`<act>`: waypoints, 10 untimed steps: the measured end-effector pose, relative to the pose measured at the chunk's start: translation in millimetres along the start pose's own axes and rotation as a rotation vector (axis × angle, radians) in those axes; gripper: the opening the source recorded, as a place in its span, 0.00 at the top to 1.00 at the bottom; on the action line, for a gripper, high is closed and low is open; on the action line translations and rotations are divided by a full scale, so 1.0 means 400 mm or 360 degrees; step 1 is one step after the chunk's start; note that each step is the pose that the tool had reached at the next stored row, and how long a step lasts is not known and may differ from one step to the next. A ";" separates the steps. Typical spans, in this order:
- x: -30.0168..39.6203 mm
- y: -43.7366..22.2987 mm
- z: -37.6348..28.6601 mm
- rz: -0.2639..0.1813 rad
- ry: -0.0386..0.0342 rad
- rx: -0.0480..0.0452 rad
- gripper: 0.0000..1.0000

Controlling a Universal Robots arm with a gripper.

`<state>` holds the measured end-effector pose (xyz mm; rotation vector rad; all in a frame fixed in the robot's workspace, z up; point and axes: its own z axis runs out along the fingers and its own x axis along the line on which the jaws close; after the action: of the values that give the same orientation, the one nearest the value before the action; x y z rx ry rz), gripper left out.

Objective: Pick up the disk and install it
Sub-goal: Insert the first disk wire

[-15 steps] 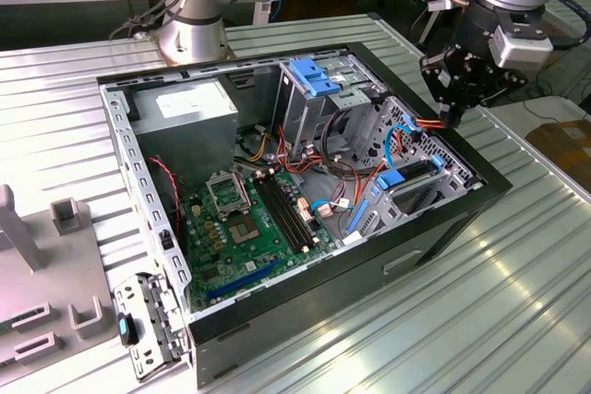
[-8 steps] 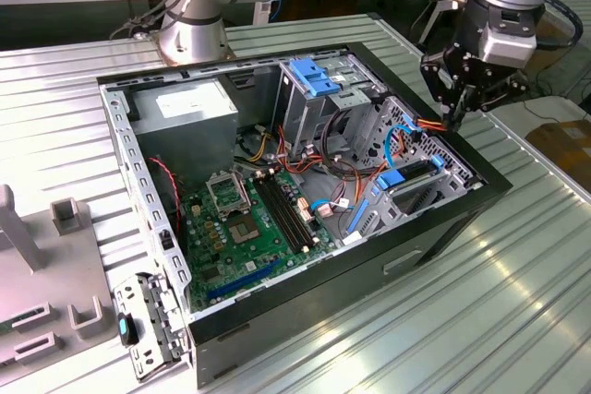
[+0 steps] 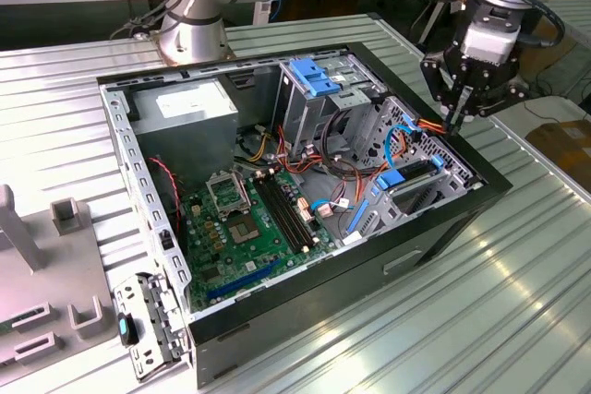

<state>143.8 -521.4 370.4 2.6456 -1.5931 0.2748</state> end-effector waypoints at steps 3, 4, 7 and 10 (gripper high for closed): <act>0.000 0.000 0.001 0.0153 0.0009 -0.0027 0.83; 0.000 0.000 0.001 0.0196 0.0011 -0.0034 0.83; 0.000 0.000 0.002 0.0352 0.0020 -0.0062 0.83; 0.000 0.000 0.002 0.0453 0.0026 -0.0080 0.83</act>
<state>143.8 -521.4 369.5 2.3697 -1.9424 0.2608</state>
